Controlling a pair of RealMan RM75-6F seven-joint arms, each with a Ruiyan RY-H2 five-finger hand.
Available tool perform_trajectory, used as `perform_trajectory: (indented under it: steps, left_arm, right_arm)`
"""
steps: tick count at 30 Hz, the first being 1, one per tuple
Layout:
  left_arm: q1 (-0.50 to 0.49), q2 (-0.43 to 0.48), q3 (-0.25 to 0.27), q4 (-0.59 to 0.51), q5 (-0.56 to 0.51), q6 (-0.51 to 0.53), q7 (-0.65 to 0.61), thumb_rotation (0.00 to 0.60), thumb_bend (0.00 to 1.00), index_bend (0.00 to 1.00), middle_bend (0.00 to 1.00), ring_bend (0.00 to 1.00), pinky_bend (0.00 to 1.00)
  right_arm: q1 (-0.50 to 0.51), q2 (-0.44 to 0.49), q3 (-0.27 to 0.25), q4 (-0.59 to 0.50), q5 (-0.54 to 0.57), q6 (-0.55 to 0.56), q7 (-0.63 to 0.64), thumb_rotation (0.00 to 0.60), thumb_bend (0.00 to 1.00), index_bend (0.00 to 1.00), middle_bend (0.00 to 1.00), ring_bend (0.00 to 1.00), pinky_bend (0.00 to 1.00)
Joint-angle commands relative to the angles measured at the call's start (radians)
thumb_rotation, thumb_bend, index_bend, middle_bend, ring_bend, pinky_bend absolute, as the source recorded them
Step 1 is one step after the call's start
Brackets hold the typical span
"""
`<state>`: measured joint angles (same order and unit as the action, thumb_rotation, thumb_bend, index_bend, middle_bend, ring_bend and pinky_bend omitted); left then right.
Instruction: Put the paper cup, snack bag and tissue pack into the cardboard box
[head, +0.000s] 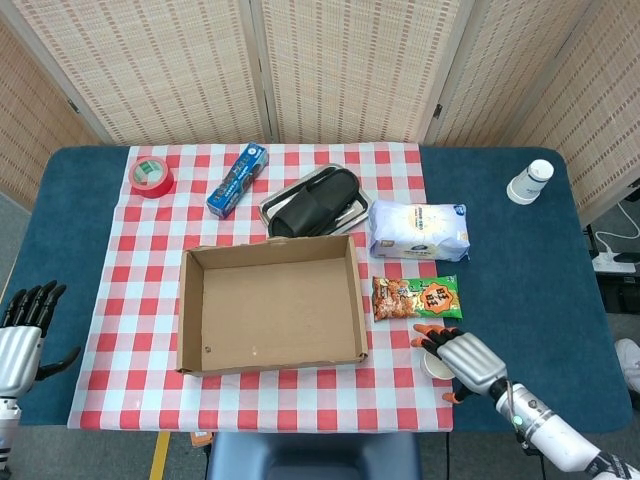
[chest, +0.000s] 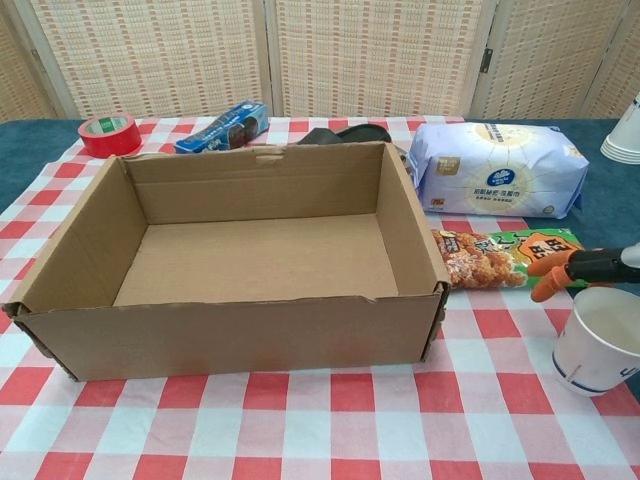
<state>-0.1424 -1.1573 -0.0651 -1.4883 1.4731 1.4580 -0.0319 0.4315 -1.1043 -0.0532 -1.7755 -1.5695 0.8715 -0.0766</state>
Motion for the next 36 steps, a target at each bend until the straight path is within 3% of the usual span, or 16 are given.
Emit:
perform_trajectory:
  steps: [1,16,28,36]
  left_arm:
    - [-0.001,0.001,0.000,0.001,0.000,-0.002,-0.003,0.600,0.22,0.00,0.00,0.00,0.00]
    - [-0.002,0.003,0.000,0.004,0.000,-0.008,-0.013,0.600,0.22,0.00,0.00,0.00,0.00]
    - [0.000,0.006,0.000,0.003,0.002,-0.002,-0.020,0.600,0.22,0.00,0.00,0.00,0.00]
    - [0.002,0.009,-0.001,0.005,0.003,-0.001,-0.029,0.600,0.22,0.00,0.00,0.00,0.00]
  right_arm:
    - [0.003,-0.022,0.004,0.016,0.009,0.010,-0.017,0.600,0.00,0.25,0.09,0.05,0.27]
    - [-0.005,-0.086,0.012,0.075,0.055,0.066,-0.088,0.600,0.00,0.48,0.21,0.22,0.44]
    - [-0.011,-0.150,0.015,0.131,0.043,0.120,-0.103,0.600,0.06,0.74,0.41,0.46,0.67]
    - [-0.013,-0.102,0.028,0.087,0.035,0.166,-0.088,0.600,0.10,0.78,0.46,0.49,0.70]
